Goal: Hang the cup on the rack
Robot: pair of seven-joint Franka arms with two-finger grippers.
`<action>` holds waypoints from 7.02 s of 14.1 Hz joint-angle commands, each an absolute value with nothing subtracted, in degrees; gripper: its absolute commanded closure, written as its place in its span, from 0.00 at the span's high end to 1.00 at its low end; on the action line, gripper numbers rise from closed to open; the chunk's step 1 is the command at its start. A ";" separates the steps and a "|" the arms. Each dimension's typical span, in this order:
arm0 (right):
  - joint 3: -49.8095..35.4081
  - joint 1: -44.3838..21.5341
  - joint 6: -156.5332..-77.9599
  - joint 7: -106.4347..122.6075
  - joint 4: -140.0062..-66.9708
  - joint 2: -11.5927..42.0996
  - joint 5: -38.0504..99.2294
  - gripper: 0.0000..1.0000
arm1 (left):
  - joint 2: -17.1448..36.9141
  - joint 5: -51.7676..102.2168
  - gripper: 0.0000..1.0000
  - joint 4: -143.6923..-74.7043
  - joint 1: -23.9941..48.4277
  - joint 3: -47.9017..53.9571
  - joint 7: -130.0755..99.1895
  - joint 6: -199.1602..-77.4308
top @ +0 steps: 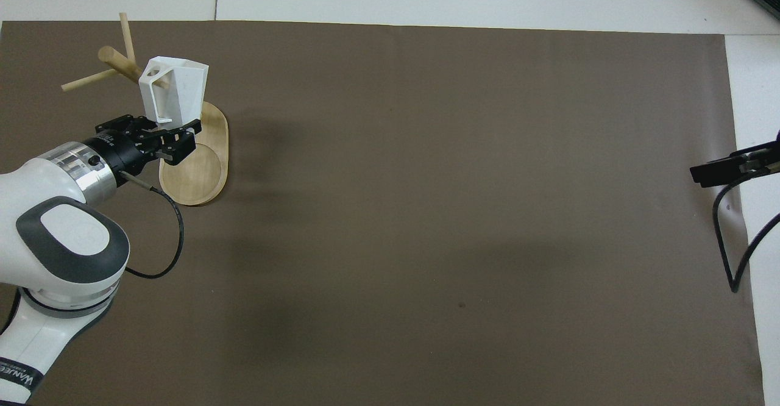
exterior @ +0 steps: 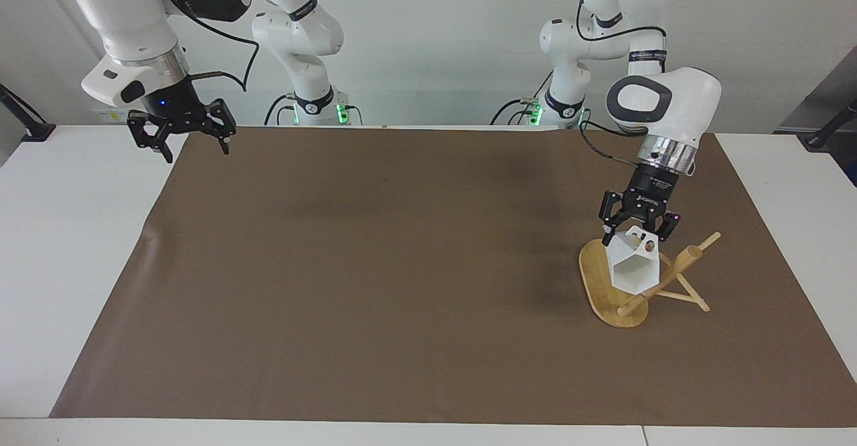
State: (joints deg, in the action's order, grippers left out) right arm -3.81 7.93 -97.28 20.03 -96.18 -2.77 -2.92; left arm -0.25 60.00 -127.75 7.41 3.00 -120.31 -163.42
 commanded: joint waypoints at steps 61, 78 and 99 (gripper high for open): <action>-1.76 8.09 -96.94 1.76 -96.68 -3.96 0.97 1.00 | -7.29 0.97 1.00 -105.46 -4.40 2.90 5.54 -97.64; -1.76 7.82 -96.86 1.76 -96.68 -3.96 0.97 1.00 | -4.48 0.09 1.00 -94.64 5.98 -1.93 1.15 -90.59; -1.76 7.82 -96.86 1.67 -96.68 -3.96 0.97 1.00 | -6.15 0.09 1.00 -95.89 5.62 -1.23 0.44 -89.30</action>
State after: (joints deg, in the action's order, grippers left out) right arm -1.69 7.61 -97.25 0.58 -96.09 -3.16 -0.24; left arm -5.06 1.32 -95.21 4.97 -1.12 1.41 -90.04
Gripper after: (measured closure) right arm 0.000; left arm 0.000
